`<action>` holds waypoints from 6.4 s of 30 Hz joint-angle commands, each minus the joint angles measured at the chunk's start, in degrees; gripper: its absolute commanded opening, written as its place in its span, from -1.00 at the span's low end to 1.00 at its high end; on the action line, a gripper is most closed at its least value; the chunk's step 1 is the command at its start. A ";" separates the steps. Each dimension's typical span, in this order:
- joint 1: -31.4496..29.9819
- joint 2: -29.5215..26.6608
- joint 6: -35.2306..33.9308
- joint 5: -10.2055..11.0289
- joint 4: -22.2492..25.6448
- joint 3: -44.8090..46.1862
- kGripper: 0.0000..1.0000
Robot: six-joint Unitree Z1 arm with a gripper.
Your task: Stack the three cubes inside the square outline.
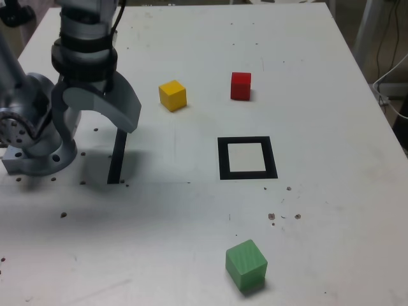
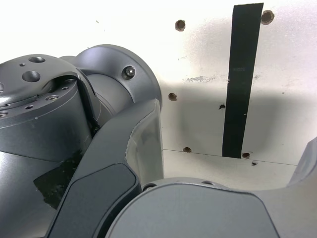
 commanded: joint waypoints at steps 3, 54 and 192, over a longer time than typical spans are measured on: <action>-0.15 -0.03 -0.01 0.01 0.10 -0.21 0.99; 20.90 23.84 21.48 7.49 6.89 -36.71 1.00; 3.09 41.77 8.04 -5.52 4.77 -47.61 -0.41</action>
